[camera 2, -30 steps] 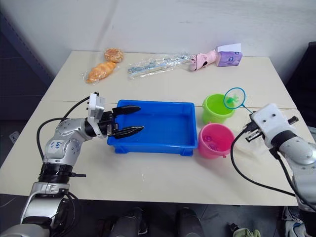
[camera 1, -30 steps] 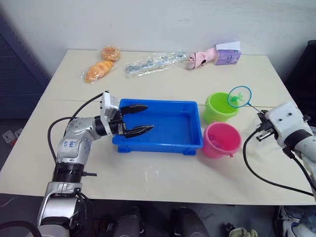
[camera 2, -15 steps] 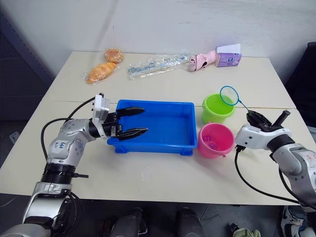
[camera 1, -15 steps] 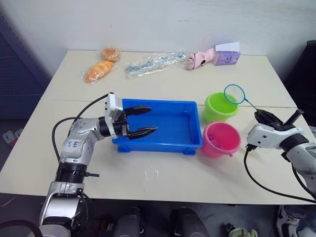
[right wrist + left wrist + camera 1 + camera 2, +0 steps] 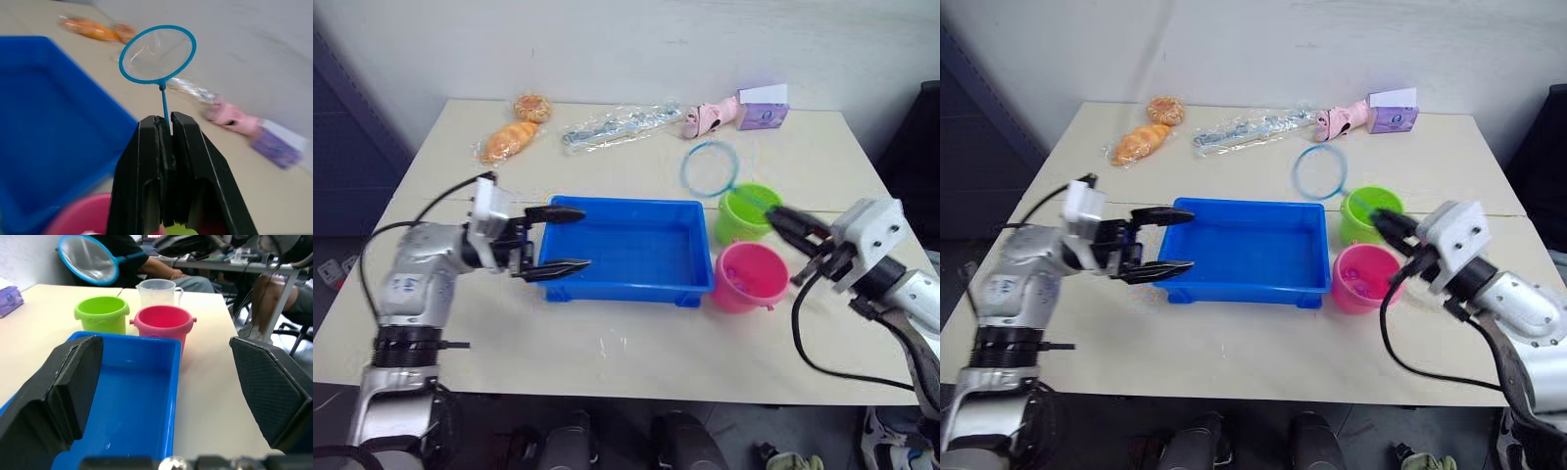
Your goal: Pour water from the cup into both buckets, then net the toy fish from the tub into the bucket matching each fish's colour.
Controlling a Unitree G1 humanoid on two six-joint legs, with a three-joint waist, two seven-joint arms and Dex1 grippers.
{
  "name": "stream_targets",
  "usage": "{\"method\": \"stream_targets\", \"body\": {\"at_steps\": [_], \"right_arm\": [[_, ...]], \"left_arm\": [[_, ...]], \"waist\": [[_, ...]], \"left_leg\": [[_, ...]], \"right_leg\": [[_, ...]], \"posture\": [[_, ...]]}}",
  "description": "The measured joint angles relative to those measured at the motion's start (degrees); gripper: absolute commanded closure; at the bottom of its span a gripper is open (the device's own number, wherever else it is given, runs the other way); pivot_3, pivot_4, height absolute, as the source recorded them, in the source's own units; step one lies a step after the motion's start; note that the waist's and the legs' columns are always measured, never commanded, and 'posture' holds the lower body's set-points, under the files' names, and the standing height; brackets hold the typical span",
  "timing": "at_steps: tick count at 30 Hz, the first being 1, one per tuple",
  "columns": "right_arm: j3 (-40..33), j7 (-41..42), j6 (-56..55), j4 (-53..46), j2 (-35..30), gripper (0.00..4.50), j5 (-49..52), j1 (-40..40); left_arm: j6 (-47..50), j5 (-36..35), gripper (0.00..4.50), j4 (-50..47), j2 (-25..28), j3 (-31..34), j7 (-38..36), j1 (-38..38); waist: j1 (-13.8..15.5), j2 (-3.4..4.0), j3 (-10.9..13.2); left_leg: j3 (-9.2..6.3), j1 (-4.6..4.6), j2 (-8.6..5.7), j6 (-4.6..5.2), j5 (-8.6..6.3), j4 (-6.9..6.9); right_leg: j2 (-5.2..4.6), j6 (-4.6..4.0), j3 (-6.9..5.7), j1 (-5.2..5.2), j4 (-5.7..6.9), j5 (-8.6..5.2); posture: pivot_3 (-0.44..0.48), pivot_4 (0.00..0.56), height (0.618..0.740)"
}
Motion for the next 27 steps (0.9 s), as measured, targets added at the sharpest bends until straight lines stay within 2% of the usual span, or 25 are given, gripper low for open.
{"method": "stream_targets", "body": {"at_steps": [2, 4, 9, 14, 18, 23, 27], "right_arm": [[3.17, 2.04, 3.60, -3.13, -0.28, 4.50, 3.22, -0.64], [6.89, 4.49, 5.08, -4.93, -0.60, 4.50, 3.88, -0.71], [18.49, 13.24, 1.55, -3.90, -0.49, 4.50, -1.34, 0.11], [30.22, 16.70, -1.36, 5.77, 5.23, 4.50, -9.41, -0.02], [36.45, 17.15, -6.63, 14.62, 11.35, 4.50, -15.82, -0.99], [38.10, 17.64, -10.95, 23.80, 16.00, 4.50, -19.86, -4.13], [37.41, 19.39, -14.82, 27.85, 16.10, 2.92, -20.82, -4.46]], "left_arm": [[0.11, -0.68, 0.04, -1.90, 3.48, 1.52, -2.86, 3.91], [-1.34, -1.03, 0.04, -2.34, 4.64, 2.60, -5.42, 7.18], [-5.14, -0.71, 0.04, -2.35, 7.25, 3.37, -8.30, 14.85], [-8.12, -0.25, 0.04, -4.57, 9.01, 3.20, -8.32, 20.00], [-9.18, -0.16, 0.04, -5.55, 9.42, 3.01, -8.30, 22.34], [-9.29, 0.26, 0.04, -6.52, 9.99, 3.04, -8.23, 23.15], [-9.21, 0.33, 0.00, -6.52, 10.86, 3.05, -8.22, 23.80]], "waist": [[-0.03, 0.00, 0.00], [0.12, 0.00, 0.00], [0.15, -0.03, -0.02], [0.07, -0.07, -0.04], [-0.09, -0.07, -0.04], [-0.07, -0.07, -0.04], [-0.03, -0.07, -0.04]], "left_leg": [[-0.01, 0.02, -0.01, 0.04, -0.02, 0.00], [-0.02, 0.03, -0.01, 0.06, -0.04, 0.00], [-0.03, 0.00, -0.06, 0.17, -0.15, -0.01], [-0.02, 0.01, -0.07, 0.16, -0.14, 0.00], [-0.01, 0.01, -0.07, 0.14, -0.14, -0.01], [-0.01, 0.02, -0.07, 0.11, -0.15, 0.00], [-0.01, 0.02, -0.07, 0.08, -0.17, -0.01]], "right_leg": [[-0.03, -0.01, 0.01, -0.01, -0.10, 0.00], [-0.04, -0.02, 0.00, -0.01, -0.14, -0.01], [-0.12, -0.02, 0.00, 0.02, -0.21, -0.01], [-0.14, -0.02, 0.00, -0.03, -0.16, -0.01], [-0.14, -0.03, 0.00, -0.06, -0.11, -0.01], [-0.14, -0.03, 0.00, -0.08, -0.05, -0.01], [-0.14, -0.04, -0.01, -0.09, -0.04, -0.01]], "posture": [[0.000, 0.150, 0.740], [0.000, 0.150, 0.740], [0.000, 0.150, 0.740], [0.000, 0.150, 0.740], [0.000, 0.150, 0.740], [0.000, 0.150, 0.740], [0.000, 0.150, 0.740]]}}
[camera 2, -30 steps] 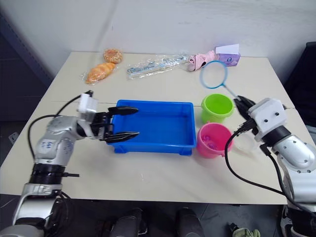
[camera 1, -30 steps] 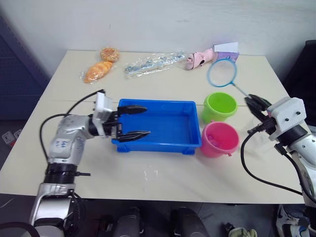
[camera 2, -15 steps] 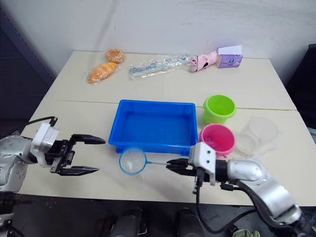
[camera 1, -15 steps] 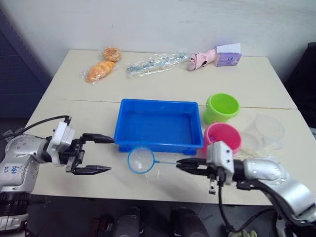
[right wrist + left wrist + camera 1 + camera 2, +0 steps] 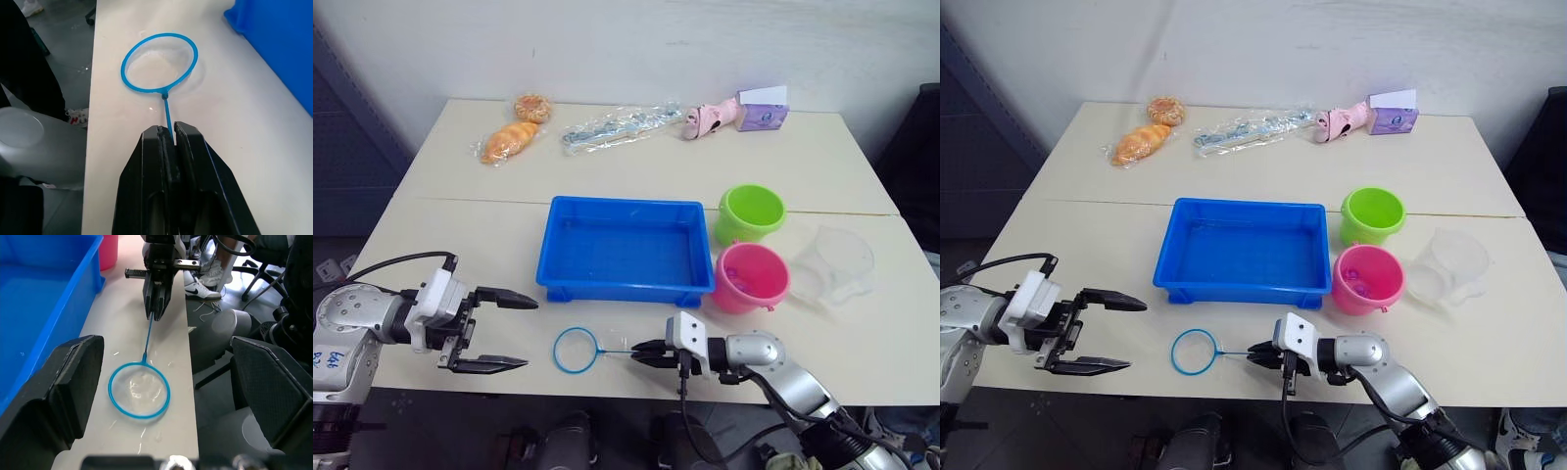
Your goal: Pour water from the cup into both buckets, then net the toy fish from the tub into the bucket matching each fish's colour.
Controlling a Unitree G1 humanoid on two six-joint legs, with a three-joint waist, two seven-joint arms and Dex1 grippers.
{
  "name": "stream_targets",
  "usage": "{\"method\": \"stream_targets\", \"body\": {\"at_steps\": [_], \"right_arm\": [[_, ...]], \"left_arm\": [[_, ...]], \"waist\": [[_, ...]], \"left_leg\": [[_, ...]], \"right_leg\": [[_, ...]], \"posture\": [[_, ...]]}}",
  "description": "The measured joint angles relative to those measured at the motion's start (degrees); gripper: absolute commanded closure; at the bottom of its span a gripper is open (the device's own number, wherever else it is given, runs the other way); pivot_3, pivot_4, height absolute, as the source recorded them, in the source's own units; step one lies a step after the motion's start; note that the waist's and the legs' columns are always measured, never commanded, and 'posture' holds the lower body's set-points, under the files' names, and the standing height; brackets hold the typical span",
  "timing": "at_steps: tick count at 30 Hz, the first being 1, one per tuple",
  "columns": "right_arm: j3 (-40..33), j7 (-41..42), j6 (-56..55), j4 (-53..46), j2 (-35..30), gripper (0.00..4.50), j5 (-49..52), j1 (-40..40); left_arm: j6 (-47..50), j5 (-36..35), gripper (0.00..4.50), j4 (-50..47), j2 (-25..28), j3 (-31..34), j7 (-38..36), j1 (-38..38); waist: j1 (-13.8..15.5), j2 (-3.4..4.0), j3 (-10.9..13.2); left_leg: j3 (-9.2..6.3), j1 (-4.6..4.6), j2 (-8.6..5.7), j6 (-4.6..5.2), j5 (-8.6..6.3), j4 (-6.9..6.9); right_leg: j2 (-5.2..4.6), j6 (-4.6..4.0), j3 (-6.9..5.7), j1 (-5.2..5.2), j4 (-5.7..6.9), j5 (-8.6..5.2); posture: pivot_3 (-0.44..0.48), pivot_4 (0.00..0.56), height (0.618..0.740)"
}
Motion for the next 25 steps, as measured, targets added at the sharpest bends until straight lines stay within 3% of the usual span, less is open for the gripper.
{"method": "stream_targets", "body": {"at_steps": [5, 7, 12, 15, 17, 18, 19, 22, 25], "right_arm": [[-2.86, 2.08, -0.40, -3.13, -1.36, 0.49, 1.73, 1.26], [-4.47, 2.55, -0.27, -6.55, -2.96, 0.02, 2.34, 2.88], [-15.46, 3.23, 2.05, -20.02, -12.62, 0.02, 7.25, 11.68], [-28.96, 4.61, 2.82, -25.63, -18.60, 0.02, 10.75, 21.26], [-38.72, 8.02, 2.75, -26.95, -20.21, 0.02, 14.48, 27.83], [-46.94, 10.58, 4.82, -27.31, -22.08, 0.02, 19.13, 30.84], [-47.31, 10.66, 4.92, -27.32, -22.14, 0.02, 19.29, 30.84], [-57.34, 15.17, 3.18, -25.83, -22.93, 0.02, 21.49, 32.32], [-60.00, 17.03, 0.14, -21.71, -22.83, 0.02, 20.12, 32.60]], "left_arm": [[-0.07, 1.11, 0.00, 0.27, 0.34, 0.10, 0.30, 0.33], [-0.94, 2.68, 0.00, 1.56, 0.67, 0.42, 1.52, 0.51], [-4.83, 8.46, 0.00, 5.34, 0.74, 2.36, 8.27, 1.18], [-7.47, 10.22, 0.00, 9.41, 1.85, 5.57, 9.48, 3.82], [-7.66, 10.26, 0.00, 11.03, 2.71, 7.42, 9.62, 5.41], [-7.79, 10.32, 0.00, 12.40, 3.13, 8.93, 9.95, 6.03], [-7.80, 10.32, 0.00, 12.46, 3.15, 8.97, 9.98, 6.03], [-9.79, 11.75, 0.00, 15.49, 2.55, 10.07, 13.33, 5.55], [-11.32, 12.63, 0.00, 16.75, 1.07, 10.32, 15.45, 5.75]], "waist": [[0.03, 0.00, 0.00], [0.08, 0.02, 0.01], [0.21, 0.06, 0.03], [0.28, -0.01, 0.00], [0.24, 0.00, 0.00], [0.13, 0.00, 0.00], [0.07, -0.02, -0.01], [0.18, -0.07, -0.04], [0.22, -0.07, -0.04]], "left_leg": [[0.00, 0.00, 0.00, 0.00, -0.01, 0.00], [-0.01, 0.00, 0.00, -0.01, -0.03, -0.01], [0.00, -0.01, -0.01, 0.07, -0.08, -0.05], [-0.02, 0.02, 0.00, 0.05, -0.11, -0.14], [-0.01, 0.05, 0.00, 0.11, -0.14, -0.16], [0.00, 0.12, 0.00, 0.25, -0.20, -0.15], [0.00, 0.16, 0.01, 0.28, -0.20, -0.16], [0.00, 0.35, 0.03, 0.30, -0.20, -0.25], [0.00, 0.60, 0.03, 0.28, -0.21, -0.38]], "right_leg": [[0.00, 0.00, 0.00, -0.01, 0.01, 0.00], [0.00, 0.00, 0.00, -0.01, 0.01, 0.00], [-0.04, 0.00, 0.00, 0.03, -0.08, 0.00], [-0.02, 0.00, -0.05, 0.06, -0.17, 0.00], [-0.02, 0.00, -0.05, 0.12, -0.19, 0.00], [-0.02, 0.01, -0.04, 0.17, -0.17, 0.00], [-0.02, 0.01, -0.04, 0.20, -0.18, 0.00], [-0.02, 0.00, -0.03, 0.34, -0.21, 0.00], [-0.02, 0.00, -0.03, 0.60, -0.37, 0.00]], "posture": [[0.000, 0.150, 0.740], [0.000, 0.150, 0.740], [0.000, 0.150, 0.740], [0.000, 0.150, 0.740], [0.000, 0.150, 0.740], [0.000, 0.150, 0.740], [0.000, 0.150, 0.740], [0.000, 0.150, 0.740], [0.000, 0.150, 0.740]]}}
